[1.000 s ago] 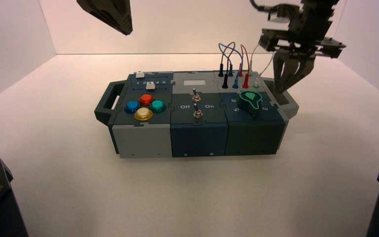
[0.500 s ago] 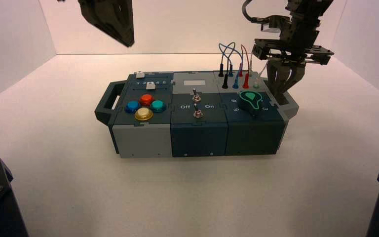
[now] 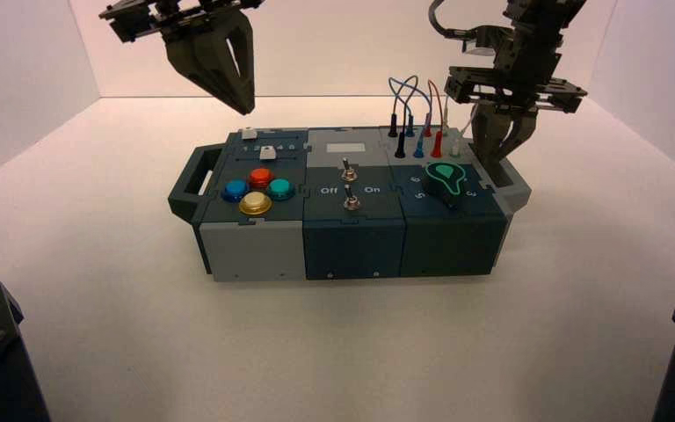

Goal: Flip the top switch on with the left gripper.

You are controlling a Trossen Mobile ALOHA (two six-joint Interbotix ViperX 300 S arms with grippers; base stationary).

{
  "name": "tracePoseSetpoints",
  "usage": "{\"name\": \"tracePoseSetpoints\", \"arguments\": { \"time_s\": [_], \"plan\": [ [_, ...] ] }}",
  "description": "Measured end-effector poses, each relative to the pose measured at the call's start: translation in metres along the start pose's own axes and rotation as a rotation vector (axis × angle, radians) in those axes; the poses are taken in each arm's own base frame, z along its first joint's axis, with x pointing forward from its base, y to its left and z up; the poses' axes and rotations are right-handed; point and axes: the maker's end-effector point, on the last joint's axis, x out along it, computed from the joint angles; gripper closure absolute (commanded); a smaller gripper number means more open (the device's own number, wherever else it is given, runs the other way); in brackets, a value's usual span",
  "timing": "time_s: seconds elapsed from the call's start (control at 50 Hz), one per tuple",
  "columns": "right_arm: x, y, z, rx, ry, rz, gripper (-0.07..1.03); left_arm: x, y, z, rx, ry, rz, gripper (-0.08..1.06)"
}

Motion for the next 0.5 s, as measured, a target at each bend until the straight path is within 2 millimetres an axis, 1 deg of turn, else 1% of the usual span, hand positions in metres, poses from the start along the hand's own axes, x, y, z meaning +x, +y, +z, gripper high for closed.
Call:
{"name": "tracePoseSetpoints", "arguments": {
  "time_s": [0.16, 0.3, 0.5],
  "plan": [
    [0.001, -0.001, 0.001, -0.003, -0.005, -0.005, 0.99, 0.008, 0.0, -0.003, -0.078, 0.029, 0.006, 1.01],
    [0.002, -0.001, 0.001, -0.008, -0.003, -0.01, 0.99, 0.016, -0.002, -0.004, -0.101, 0.055, 0.012, 1.01],
    [0.002, -0.003, 0.001, -0.013, -0.002, -0.022, 0.99, 0.028, -0.006, 0.001, -0.134, 0.089, 0.022, 1.01]
  ]
}}
